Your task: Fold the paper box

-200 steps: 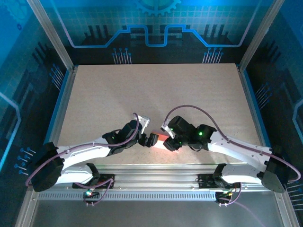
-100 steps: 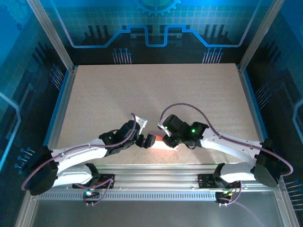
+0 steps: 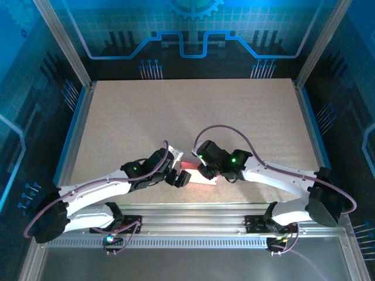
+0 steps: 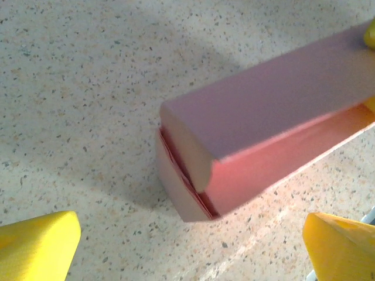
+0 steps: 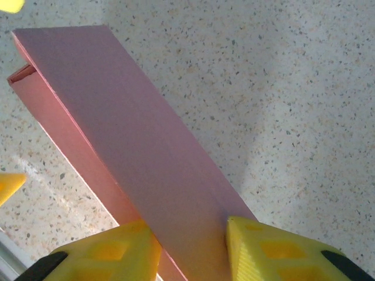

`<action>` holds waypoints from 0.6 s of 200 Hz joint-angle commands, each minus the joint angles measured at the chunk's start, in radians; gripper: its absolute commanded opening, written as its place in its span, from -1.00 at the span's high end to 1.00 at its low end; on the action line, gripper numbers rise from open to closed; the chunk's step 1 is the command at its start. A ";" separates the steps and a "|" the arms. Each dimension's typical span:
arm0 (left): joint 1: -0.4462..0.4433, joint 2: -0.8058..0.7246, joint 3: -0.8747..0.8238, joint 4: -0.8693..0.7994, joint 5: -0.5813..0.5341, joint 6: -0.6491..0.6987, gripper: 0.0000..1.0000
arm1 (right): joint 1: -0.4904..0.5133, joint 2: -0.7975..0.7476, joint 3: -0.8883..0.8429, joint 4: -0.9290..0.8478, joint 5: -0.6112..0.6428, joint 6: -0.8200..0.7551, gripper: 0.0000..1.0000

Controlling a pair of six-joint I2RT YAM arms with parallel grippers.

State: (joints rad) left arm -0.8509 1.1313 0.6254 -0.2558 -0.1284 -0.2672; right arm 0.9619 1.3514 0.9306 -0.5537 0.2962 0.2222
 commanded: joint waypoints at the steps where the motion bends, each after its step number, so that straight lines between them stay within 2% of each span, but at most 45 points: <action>1: -0.002 -0.096 -0.021 -0.032 0.029 0.063 -0.98 | 0.017 0.075 -0.057 -0.114 -0.020 0.034 0.27; 35: 0.008 -0.266 -0.065 0.019 -0.016 0.045 -0.98 | 0.023 0.058 -0.057 -0.120 -0.008 0.040 0.27; 64: 0.089 -0.362 -0.038 0.020 -0.048 -0.156 -0.98 | 0.026 0.039 -0.057 -0.124 -0.008 0.045 0.25; 91: 0.107 -0.283 0.030 -0.038 -0.091 -0.335 -0.92 | 0.031 0.035 -0.023 -0.130 -0.001 0.040 0.24; 120: 0.105 -0.128 0.102 -0.072 -0.025 -0.466 -0.82 | 0.034 0.042 -0.011 -0.132 0.000 0.044 0.23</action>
State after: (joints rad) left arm -0.7479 0.9123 0.6678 -0.2783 -0.1825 -0.5549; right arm 0.9771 1.3487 0.9382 -0.5621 0.3145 0.2466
